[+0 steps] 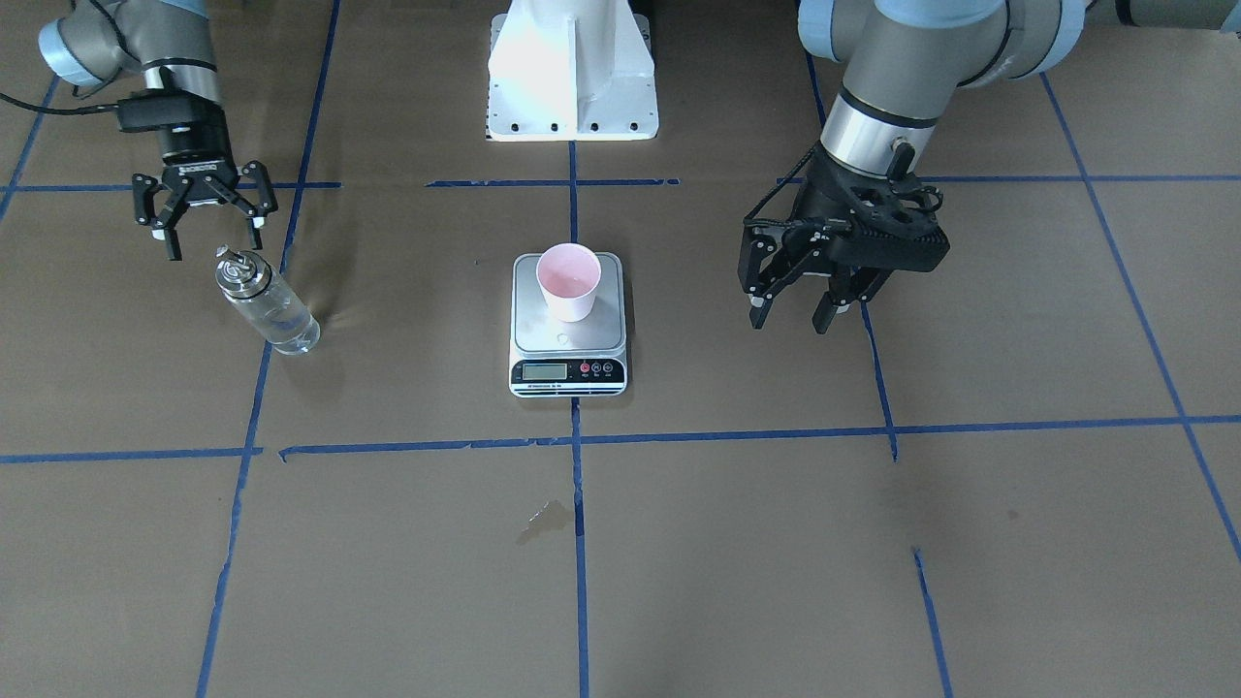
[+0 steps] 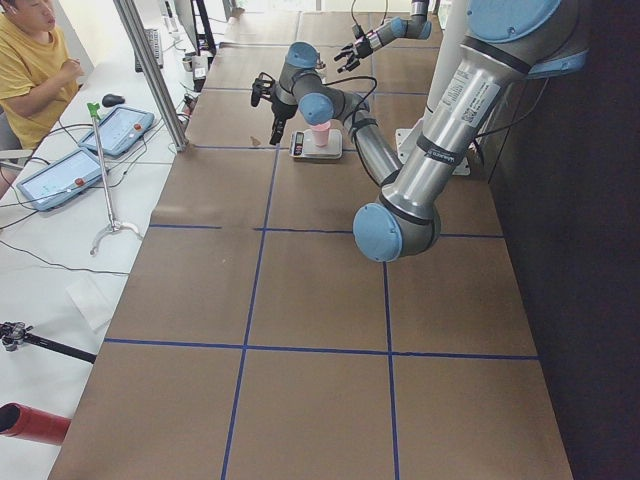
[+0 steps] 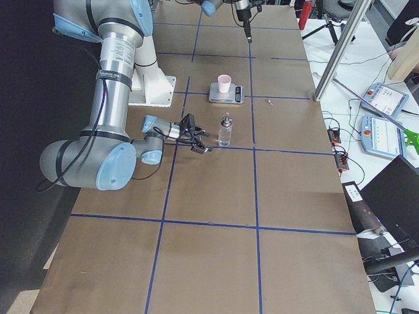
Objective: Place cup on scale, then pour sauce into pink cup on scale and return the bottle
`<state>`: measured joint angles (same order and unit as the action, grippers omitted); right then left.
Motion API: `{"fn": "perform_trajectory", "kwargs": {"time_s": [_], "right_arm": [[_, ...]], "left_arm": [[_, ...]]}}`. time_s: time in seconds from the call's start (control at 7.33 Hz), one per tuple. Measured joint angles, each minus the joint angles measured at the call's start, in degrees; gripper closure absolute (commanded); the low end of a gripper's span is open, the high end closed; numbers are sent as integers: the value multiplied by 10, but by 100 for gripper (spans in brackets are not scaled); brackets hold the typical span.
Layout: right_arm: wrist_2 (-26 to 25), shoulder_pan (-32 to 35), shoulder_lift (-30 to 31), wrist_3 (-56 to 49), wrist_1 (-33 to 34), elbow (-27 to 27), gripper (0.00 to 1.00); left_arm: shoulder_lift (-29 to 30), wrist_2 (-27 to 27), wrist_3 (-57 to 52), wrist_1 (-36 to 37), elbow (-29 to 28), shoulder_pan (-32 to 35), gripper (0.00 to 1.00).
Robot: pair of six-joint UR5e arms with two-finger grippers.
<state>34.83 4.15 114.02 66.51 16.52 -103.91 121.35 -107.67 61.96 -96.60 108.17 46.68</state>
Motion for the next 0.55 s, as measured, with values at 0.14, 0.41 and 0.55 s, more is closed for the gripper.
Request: {"fn": "perform_trajectory", "kwargs": {"time_s": [0.14,0.41,0.55], "right_arm": [[2,0,14,-1,-71,29,0],[10,20,9,-4,-140,72,0],[40,52,-3,-17,-148,90,0]], "left_arm": [[0,0,0,0,-1,0,29],[-1,0,0,-1,-2,0,29],[-2,0,-1,-1,-5,1,29]]}}
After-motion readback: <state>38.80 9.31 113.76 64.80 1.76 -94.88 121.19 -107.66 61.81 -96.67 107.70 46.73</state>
